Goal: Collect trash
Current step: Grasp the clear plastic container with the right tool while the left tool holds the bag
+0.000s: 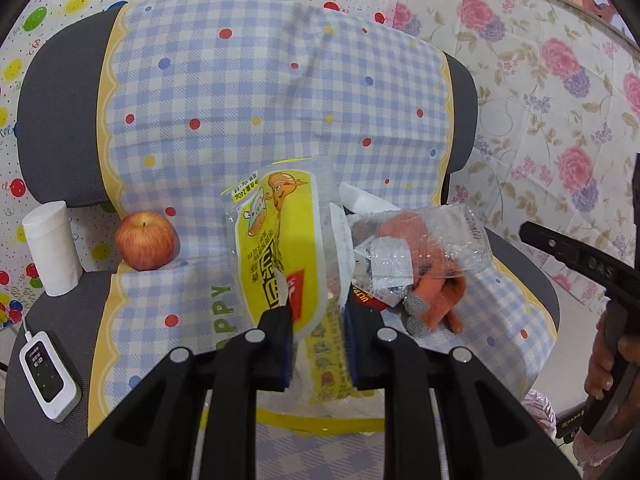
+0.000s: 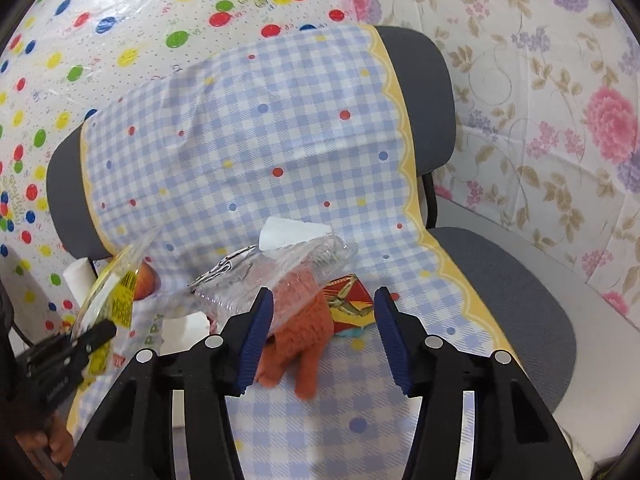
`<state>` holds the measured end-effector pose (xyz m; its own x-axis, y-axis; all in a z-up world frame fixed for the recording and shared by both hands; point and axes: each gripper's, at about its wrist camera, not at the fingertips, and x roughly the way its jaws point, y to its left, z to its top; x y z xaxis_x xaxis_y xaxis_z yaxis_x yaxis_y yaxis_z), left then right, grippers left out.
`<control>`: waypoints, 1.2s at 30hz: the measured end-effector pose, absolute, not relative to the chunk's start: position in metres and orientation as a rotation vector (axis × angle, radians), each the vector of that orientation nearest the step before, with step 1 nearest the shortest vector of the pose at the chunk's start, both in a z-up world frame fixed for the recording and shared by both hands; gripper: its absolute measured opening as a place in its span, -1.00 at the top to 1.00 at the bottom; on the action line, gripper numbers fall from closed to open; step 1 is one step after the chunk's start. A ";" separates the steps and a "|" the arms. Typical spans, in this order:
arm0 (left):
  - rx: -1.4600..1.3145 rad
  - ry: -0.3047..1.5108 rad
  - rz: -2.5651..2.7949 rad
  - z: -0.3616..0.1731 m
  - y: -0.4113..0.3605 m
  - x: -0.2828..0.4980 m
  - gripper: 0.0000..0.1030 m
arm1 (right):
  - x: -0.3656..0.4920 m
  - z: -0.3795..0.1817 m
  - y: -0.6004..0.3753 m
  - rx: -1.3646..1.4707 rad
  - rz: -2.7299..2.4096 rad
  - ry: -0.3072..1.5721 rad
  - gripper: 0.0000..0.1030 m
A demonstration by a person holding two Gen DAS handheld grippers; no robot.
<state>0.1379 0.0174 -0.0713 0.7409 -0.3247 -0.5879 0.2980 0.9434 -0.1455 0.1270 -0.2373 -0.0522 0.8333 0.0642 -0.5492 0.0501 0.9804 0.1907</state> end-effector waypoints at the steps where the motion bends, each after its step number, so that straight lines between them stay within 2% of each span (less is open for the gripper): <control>1: -0.043 0.653 -0.338 -0.073 0.019 0.139 0.66 | 0.135 -0.055 -0.238 0.219 0.010 0.599 -0.05; 2: -0.043 0.654 -0.332 -0.073 0.020 0.141 0.66 | 0.139 -0.057 -0.239 0.230 0.012 0.605 -0.06; 4: -0.044 0.657 -0.327 -0.074 0.023 0.145 0.65 | 0.155 -0.064 -0.242 0.270 0.018 0.629 -0.32; 8: -0.049 0.667 -0.322 -0.077 0.027 0.154 0.65 | 0.175 -0.074 -0.243 0.313 0.017 0.665 -0.35; 9: -0.051 0.668 -0.321 -0.077 0.027 0.155 0.65 | 0.182 -0.077 -0.241 0.322 0.022 0.684 -0.30; 10: -0.053 0.669 -0.319 -0.077 0.028 0.157 0.65 | 0.186 -0.079 -0.240 0.327 0.026 0.695 -0.14; 12: -0.056 0.671 -0.319 -0.078 0.030 0.159 0.65 | 0.195 -0.081 -0.235 0.333 0.028 0.722 0.04; 17: -0.066 0.674 -0.300 -0.078 0.039 0.162 0.64 | 0.199 -0.066 -0.209 0.235 0.022 0.686 0.11; 22: -0.079 0.664 -0.279 -0.075 0.050 0.157 0.64 | 0.183 -0.027 -0.173 0.100 0.075 0.552 0.26; 27: -0.090 0.641 -0.270 -0.067 0.058 0.147 0.64 | 0.163 0.010 -0.147 0.003 0.114 0.450 0.33; 36: -0.079 0.603 -0.276 -0.040 0.061 0.127 0.64 | 0.140 0.037 -0.135 0.007 0.144 0.335 0.54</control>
